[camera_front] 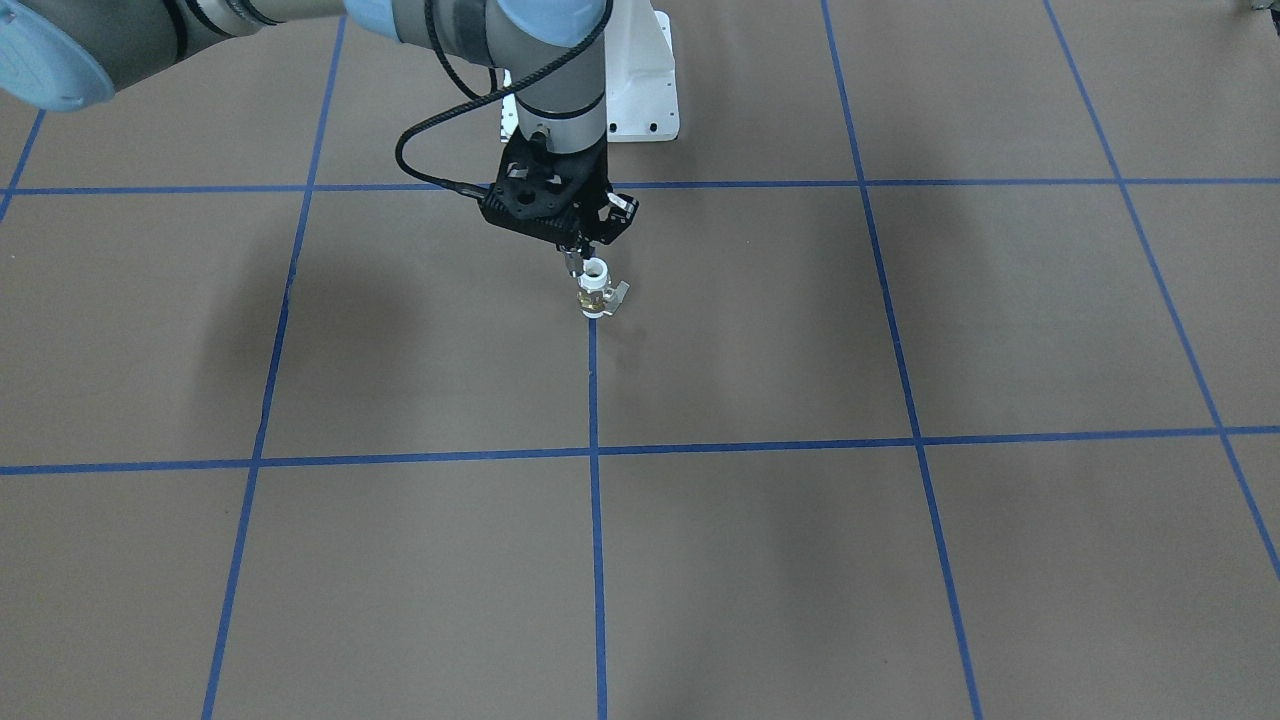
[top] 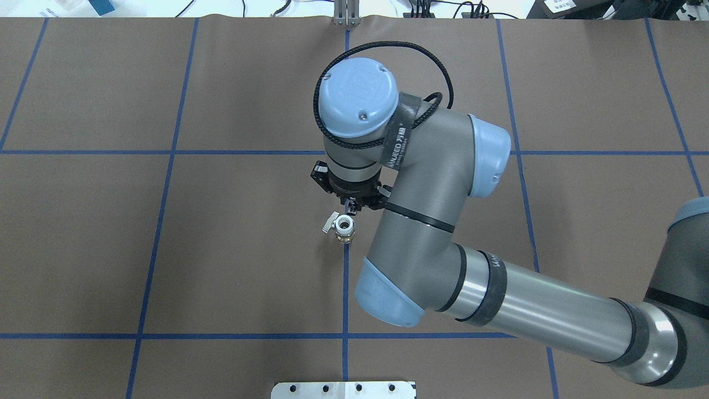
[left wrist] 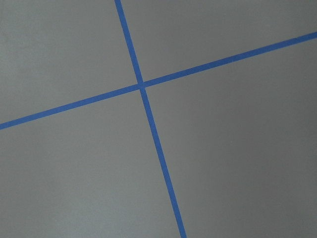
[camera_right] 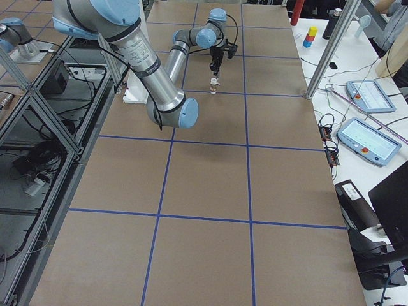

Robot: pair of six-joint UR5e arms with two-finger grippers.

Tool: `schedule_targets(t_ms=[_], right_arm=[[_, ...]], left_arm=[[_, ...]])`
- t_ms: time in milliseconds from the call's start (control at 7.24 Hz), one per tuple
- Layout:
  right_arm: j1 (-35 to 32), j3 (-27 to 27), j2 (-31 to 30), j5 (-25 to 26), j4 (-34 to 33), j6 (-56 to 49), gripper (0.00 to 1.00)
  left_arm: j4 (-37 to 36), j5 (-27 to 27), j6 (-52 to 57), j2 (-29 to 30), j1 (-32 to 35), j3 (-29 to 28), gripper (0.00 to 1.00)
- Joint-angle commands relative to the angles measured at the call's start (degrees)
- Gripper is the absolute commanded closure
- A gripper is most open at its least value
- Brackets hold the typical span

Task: Assemble PPR valve and pipe with both arms
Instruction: 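Carry the chrome fitting with the right gripper above the white valve, then lower and press the chrome fitting onto the valve top with the right gripper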

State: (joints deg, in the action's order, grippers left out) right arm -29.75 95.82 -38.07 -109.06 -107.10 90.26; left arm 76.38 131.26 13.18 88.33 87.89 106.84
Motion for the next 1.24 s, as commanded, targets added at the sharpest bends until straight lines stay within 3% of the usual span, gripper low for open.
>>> schedule_targets(t_ms=[0, 1105], right_arm=[[0.5, -2.8, 2.1, 0.4, -0.2, 0.3, 1.00], [2.8, -2.7, 1.7, 0.3, -2.6, 0.3, 1.00]], left_arm=[[0.0, 0.0, 0.0, 0.0, 0.0, 0.0, 0.00], [0.0, 0.0, -0.1, 0.0, 0.0, 0.0, 0.00]])
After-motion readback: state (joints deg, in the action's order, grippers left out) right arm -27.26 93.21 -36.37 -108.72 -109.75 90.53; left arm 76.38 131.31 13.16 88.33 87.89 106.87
